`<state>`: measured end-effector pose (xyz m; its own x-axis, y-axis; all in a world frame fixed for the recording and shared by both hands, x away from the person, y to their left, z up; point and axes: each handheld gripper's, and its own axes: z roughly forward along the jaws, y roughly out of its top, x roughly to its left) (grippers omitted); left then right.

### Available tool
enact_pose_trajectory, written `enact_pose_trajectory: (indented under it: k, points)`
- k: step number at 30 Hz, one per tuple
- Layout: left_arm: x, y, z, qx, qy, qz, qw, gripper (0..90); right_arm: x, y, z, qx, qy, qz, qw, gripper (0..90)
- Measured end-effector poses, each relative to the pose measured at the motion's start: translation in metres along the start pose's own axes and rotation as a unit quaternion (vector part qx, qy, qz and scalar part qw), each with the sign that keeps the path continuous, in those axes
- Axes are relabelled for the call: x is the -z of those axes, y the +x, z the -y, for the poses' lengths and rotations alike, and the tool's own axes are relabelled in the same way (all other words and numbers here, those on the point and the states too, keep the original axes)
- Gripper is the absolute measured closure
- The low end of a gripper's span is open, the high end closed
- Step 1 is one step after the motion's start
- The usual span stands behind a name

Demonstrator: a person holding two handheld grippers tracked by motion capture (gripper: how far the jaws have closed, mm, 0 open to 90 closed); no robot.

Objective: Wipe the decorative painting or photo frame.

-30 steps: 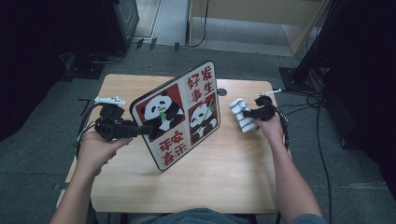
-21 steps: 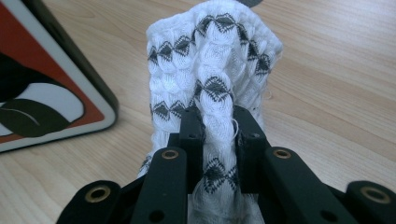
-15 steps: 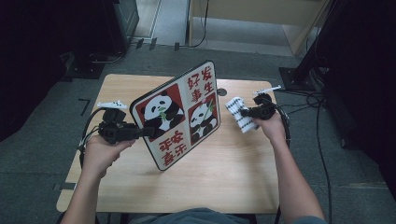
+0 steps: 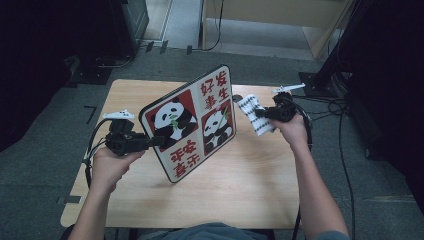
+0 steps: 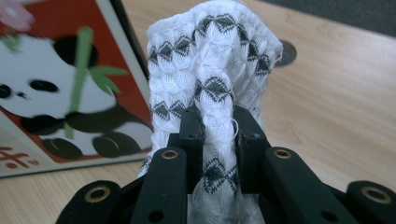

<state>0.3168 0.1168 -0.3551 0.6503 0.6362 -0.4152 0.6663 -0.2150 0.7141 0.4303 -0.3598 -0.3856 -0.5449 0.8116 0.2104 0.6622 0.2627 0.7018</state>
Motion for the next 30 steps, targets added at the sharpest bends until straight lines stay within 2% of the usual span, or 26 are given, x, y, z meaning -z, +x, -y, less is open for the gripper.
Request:
enact_pose_trajectory:
  k: [4, 5, 6, 7, 10, 15, 16, 20, 26, 30]
  points:
    - [0.001, 0.001, -0.001, 0.003, -0.004, 0.003, 1.0000, 66.2, 0.006, 0.007, -0.009, 0.012, -0.008, -0.005, 0.9999, 77.7]
    - [0.001, 0.002, -0.001, 0.004, -0.005, 0.006, 1.0000, 66.4, 0.008, 0.009, -0.015, 0.022, -0.010, -0.009, 0.9997, 77.7]
    - [0.001, 0.002, -0.001, 0.005, -0.005, 0.007, 0.9999, 66.4, 0.008, 0.009, -0.015, 0.022, -0.010, -0.009, 0.9997, 77.7]
    - [0.001, 0.001, -0.001, 0.003, -0.004, 0.006, 1.0000, 66.9, 0.012, 0.011, -0.024, 0.024, -0.014, -0.013, 0.9995, 77.7]
    - [0.000, 0.001, -0.001, 0.000, -0.004, 0.004, 1.0000, 67.5, 0.018, 0.015, -0.035, 0.026, -0.026, -0.024, 0.9991, 77.4]
    - [-0.001, 0.003, -0.001, 0.006, -0.011, 0.005, 0.9999, 69.1, 0.023, 0.020, -0.048, 0.033, -0.026, -0.024, 0.9988, 77.3]
    - [-0.001, 0.003, -0.001, 0.005, -0.012, 0.006, 0.9999, 69.6, 0.025, 0.022, -0.051, 0.029, -0.026, -0.028, 0.9989, 77.2]
    - [-0.003, 0.002, -0.001, -0.005, -0.012, 0.009, 0.9999, 72.4, 0.031, 0.029, -0.064, 0.038, -0.031, -0.032, 0.9983, 77.2]
    - [-0.004, 0.004, 0.001, -0.007, -0.023, 0.023, 0.9995, 76.3, 0.041, 0.039, -0.084, 0.049, -0.044, -0.036, 0.9972, 77.2]
    - [-0.004, 0.004, 0.001, -0.013, -0.021, 0.021, 0.9995, 77.5, 0.048, 0.049, -0.098, 0.056, -0.053, -0.040, 0.9963, 77.2]
